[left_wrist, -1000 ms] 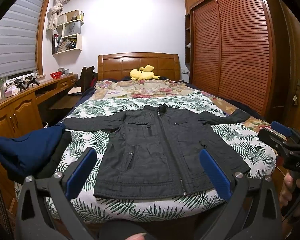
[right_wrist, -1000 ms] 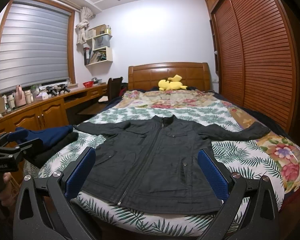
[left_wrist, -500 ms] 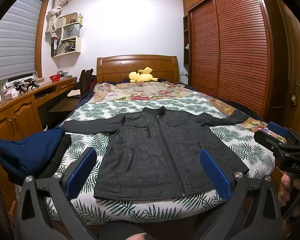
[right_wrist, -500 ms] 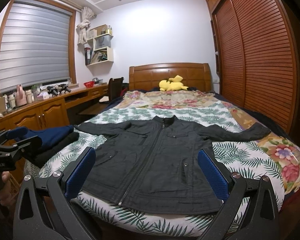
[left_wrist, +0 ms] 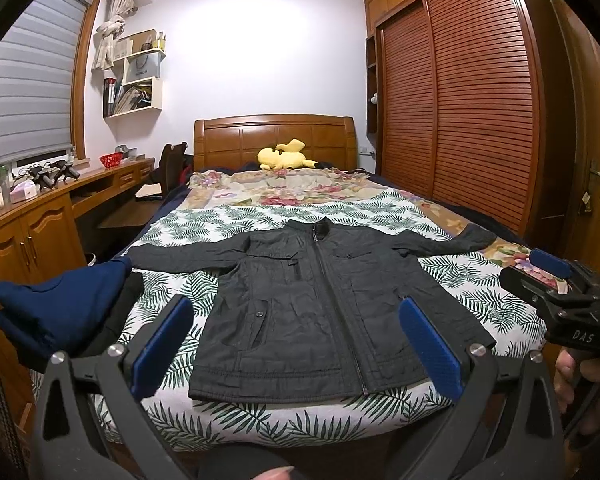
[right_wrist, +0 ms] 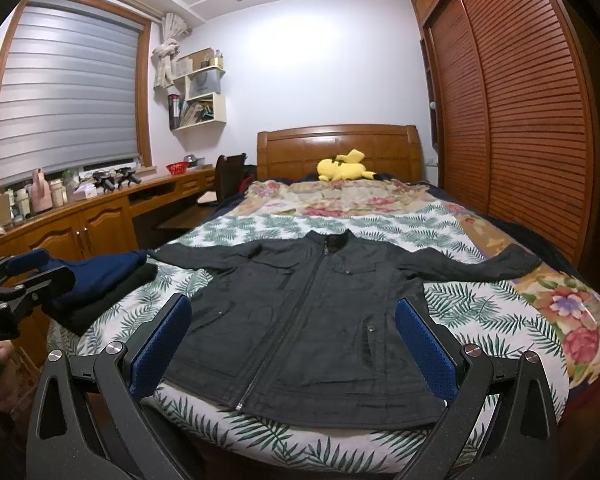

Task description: Fold large clothes

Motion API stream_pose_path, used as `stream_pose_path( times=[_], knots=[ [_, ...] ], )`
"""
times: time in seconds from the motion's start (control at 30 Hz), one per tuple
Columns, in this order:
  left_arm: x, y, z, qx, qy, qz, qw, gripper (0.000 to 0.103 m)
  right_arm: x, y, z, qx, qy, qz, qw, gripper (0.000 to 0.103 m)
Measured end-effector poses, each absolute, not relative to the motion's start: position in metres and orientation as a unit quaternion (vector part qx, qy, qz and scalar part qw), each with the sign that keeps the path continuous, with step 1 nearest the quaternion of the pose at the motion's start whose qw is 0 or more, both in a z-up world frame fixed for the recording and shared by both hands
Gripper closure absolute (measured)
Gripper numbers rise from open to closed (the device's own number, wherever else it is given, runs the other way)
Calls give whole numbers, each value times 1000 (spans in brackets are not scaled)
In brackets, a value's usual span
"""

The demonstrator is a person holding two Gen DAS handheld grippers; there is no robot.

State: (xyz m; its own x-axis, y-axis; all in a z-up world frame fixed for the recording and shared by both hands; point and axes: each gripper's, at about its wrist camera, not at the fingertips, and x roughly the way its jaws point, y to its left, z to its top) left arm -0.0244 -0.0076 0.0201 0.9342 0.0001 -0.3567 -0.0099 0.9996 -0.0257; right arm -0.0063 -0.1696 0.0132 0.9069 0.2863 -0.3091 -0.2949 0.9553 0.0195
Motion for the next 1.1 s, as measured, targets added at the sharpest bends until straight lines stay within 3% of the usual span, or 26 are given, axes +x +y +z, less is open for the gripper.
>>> stream_pose_path(
  times=[0.77, 1.1],
  knots=[
    [-25, -10, 22, -12, 184, 1, 983, 0, -7, -169, 12, -12, 159, 149, 976, 0],
    [5, 4, -7, -18, 218, 10, 976, 0, 15, -168, -11, -12, 183, 160, 970, 0]
  ],
)
